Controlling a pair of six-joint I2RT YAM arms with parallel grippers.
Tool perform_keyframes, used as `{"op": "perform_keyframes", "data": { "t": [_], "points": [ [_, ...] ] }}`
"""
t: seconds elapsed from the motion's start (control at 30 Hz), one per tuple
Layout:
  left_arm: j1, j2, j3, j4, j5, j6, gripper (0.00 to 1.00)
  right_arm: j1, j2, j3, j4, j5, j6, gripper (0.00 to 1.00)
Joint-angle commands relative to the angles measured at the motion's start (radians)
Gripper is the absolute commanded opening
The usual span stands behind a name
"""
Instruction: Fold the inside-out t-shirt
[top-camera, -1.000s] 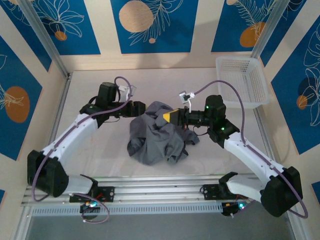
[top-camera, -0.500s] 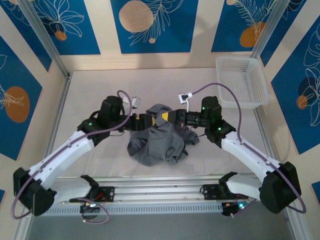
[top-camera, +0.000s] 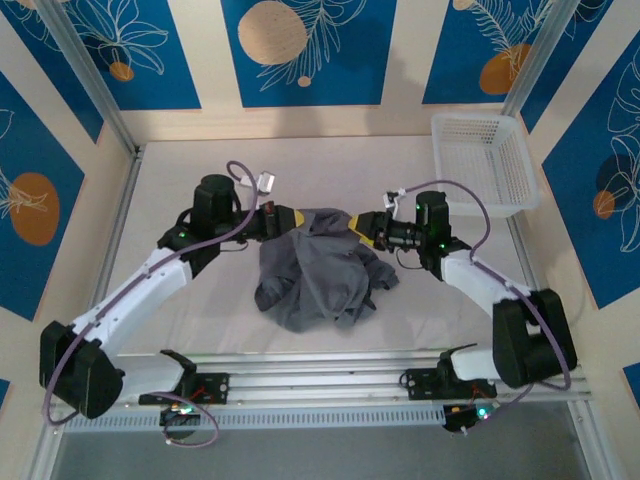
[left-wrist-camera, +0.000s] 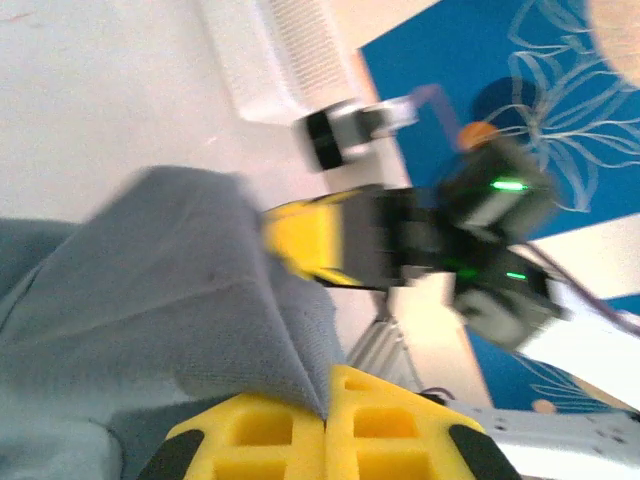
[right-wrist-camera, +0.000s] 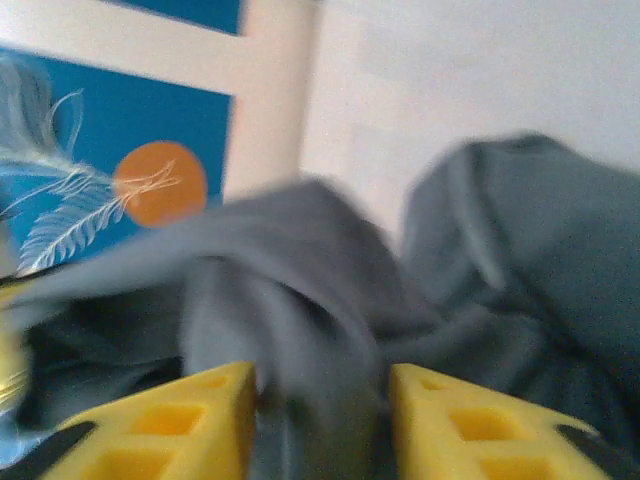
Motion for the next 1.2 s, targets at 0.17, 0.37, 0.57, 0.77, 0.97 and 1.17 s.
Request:
{"op": "perform_keyframes", "data": {
  "t": [0.17, 0.37, 0.57, 0.77, 0.97, 1.17],
  "points": [
    [0.003, -0.054, -0.046, 0.005, 0.091, 0.043, 0.00, -0.012, -0.279, -0.054, -0.256, 0.274, -0.213, 0.55],
    [0.001, -0.041, -0.034, 0.041, 0.157, 0.055, 0.00, 0.179, -0.409, -0.018, -0.236, 0.494, -0.528, 0.41],
    [-0.011, -0.050, 0.016, -0.065, 0.145, 0.145, 0.00, 0.321, -0.157, 0.240, -0.404, 0.583, -0.686, 0.57],
    [-0.016, -0.092, -0.004, -0.112, 0.106, 0.173, 0.00, 0.419, 0.171, 0.480, -0.608, 0.420, -0.702, 0.64],
    [-0.016, -0.145, 0.014, -0.337, -0.115, 0.279, 0.00, 0.427, 0.198, 0.527, -0.641, 0.352, -0.626, 0.06],
    [-0.014, -0.213, -0.140, -0.380, -0.250, 0.268, 0.00, 0.337, -0.017, 0.408, -0.421, 0.236, -0.464, 0.00]
  ]
}}
